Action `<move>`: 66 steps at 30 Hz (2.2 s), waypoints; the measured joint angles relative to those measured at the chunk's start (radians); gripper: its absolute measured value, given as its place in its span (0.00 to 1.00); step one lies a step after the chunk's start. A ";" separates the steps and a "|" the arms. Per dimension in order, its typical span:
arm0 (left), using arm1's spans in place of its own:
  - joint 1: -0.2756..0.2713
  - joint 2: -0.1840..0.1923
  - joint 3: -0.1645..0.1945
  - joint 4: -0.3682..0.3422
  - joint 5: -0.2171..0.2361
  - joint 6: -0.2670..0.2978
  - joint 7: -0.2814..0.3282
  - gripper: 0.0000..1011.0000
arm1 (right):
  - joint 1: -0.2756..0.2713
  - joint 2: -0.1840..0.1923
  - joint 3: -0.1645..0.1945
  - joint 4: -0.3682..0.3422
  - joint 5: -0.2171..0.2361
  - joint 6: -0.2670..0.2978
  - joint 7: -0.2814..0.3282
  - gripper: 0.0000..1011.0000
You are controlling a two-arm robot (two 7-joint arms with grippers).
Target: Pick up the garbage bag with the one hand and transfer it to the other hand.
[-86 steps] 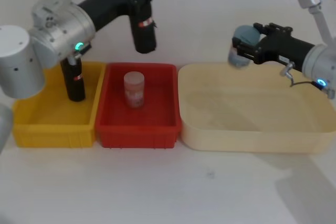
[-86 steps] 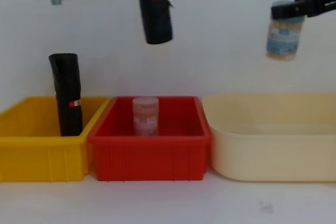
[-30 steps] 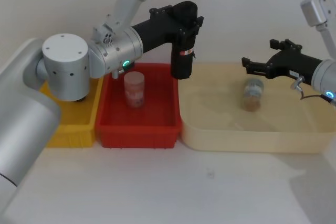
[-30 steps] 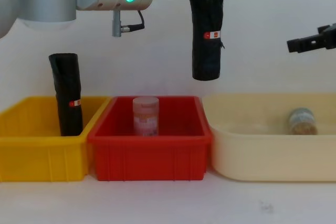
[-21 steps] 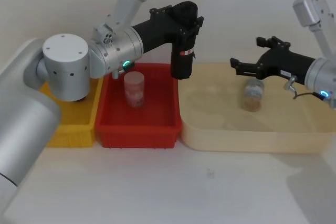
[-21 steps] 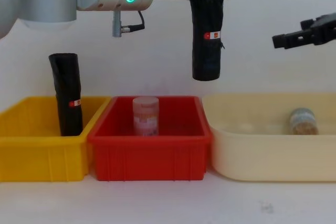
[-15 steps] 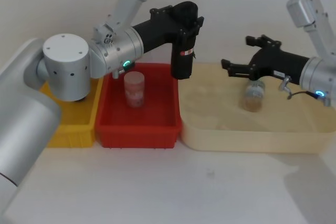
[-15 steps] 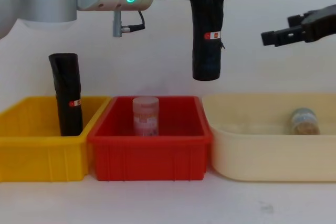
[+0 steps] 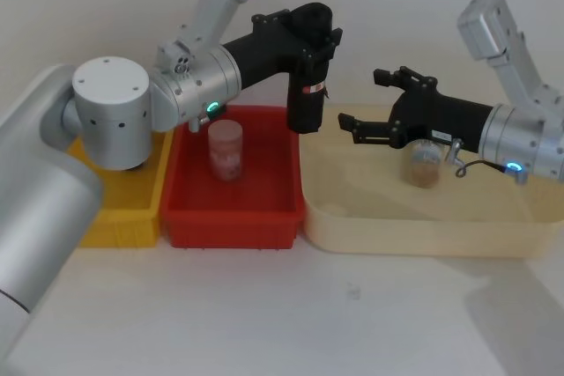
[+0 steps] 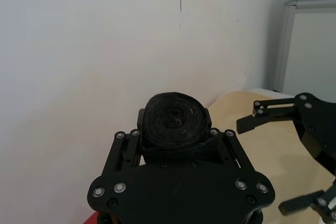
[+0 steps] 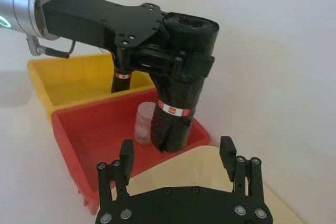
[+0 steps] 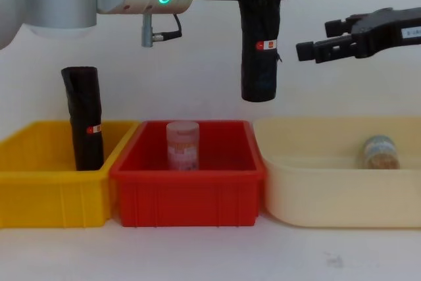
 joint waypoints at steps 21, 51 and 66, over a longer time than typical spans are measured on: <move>0.000 0.000 0.000 0.000 0.000 0.000 0.000 0.51 | -0.031 -0.070 0.040 0.031 0.092 -0.015 -0.075 0.99; 0.000 0.000 0.000 0.000 0.000 0.000 0.000 0.51 | 0.028 -0.126 -0.036 0.102 0.060 -0.029 -0.119 0.99; 0.000 0.000 0.000 0.000 0.000 0.000 0.000 0.51 | 0.083 -0.175 -0.055 0.197 0.015 -0.071 -0.148 0.99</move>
